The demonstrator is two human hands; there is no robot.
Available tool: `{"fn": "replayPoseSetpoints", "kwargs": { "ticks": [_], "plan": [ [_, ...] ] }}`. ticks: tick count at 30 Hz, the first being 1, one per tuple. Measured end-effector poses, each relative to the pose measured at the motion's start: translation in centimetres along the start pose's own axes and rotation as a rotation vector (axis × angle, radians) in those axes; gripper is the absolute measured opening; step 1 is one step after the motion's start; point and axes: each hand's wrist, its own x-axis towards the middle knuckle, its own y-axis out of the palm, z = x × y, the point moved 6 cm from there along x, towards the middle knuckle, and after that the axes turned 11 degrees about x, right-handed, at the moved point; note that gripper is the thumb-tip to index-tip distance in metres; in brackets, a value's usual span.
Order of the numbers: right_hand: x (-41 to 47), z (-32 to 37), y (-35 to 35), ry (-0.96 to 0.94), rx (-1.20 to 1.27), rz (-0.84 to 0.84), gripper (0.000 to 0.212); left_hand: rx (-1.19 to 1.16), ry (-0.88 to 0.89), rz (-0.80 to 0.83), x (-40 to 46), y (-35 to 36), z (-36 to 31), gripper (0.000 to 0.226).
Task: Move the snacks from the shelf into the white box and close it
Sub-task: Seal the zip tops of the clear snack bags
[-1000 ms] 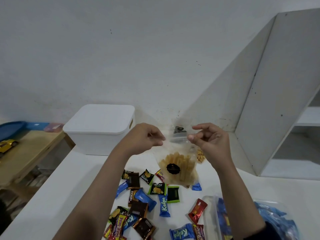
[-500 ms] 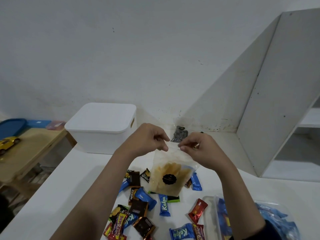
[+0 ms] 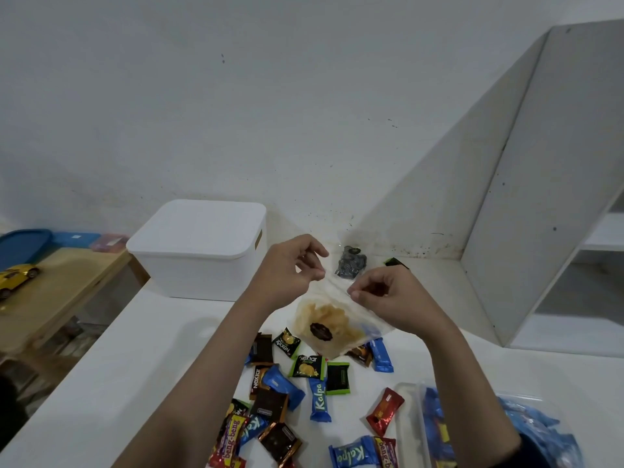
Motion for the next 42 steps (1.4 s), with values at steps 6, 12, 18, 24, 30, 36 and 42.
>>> {"fn": "replayPoseSetpoints", "kwargs": {
  "ticks": [6,12,18,24,30,36,42],
  "plan": [
    [0.2,-1.4,0.4,0.092,0.297,-0.161,0.013,-0.039,-0.181,-0.199,-1.0,1.7,1.6,0.023],
    [0.1,-2.6,1.9,0.182,0.467,-0.136,0.008,-0.406,-0.348,0.022,-1.7,5.1,2.1,0.016],
    [-0.2,-4.2,2.2,0.32,0.656,-0.119,0.005,-0.425,-0.302,0.049,-1.6,4.9,2.1,0.011],
    [-0.4,-4.2,1.9,0.294,0.591,-0.226,0.009,-0.379,-0.331,0.064,-1.1,5.1,2.4,0.023],
    [-0.1,-3.9,1.6,0.204,0.484,-0.32,0.016,-0.336,-0.338,0.041,-0.8,5.1,2.4,0.019],
    [0.2,-3.7,1.8,0.136,0.218,-0.282,0.017,-0.342,-0.373,-0.005,-0.9,5.2,3.2,0.024],
    [0.2,-4.0,2.0,0.156,0.045,-0.193,0.015,-0.385,-0.416,-0.089,-1.0,5.1,3.9,0.024]
  ]
}}
